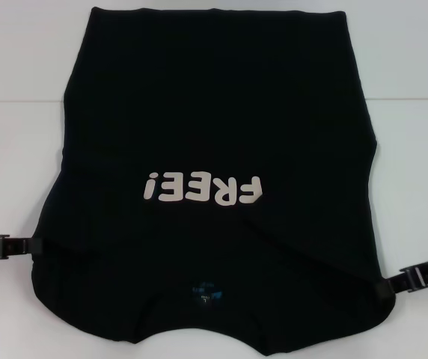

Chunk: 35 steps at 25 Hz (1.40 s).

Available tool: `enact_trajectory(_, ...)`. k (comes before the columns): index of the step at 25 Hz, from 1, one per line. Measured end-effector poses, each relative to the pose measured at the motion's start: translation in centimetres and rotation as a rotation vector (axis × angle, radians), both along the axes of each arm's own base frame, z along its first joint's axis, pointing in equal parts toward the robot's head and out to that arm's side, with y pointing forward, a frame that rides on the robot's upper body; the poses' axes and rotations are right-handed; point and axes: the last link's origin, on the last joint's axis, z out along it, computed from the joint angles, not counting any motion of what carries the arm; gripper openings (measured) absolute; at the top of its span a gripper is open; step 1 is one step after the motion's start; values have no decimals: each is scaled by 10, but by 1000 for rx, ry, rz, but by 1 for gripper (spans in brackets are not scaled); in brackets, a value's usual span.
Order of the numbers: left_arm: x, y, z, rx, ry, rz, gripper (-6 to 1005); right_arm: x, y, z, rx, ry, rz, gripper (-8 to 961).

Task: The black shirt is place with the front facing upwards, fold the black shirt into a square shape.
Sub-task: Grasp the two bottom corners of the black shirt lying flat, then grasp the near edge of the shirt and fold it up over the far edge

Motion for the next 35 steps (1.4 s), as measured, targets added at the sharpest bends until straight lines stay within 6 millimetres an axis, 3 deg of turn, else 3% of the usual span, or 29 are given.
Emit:
enact_trajectory(10,-8,-24,0,-7,-83,40,38,31,-24,23,66,41,-57,61)
enact_trajectory(22,-7,-54,-17,-68,-216,37,43,62,-56,55,159,76,-113,62)
enact_trajectory(35,-15,-87,-26,-114,-299,65,48,89,-101,70,228,148,-189,61)
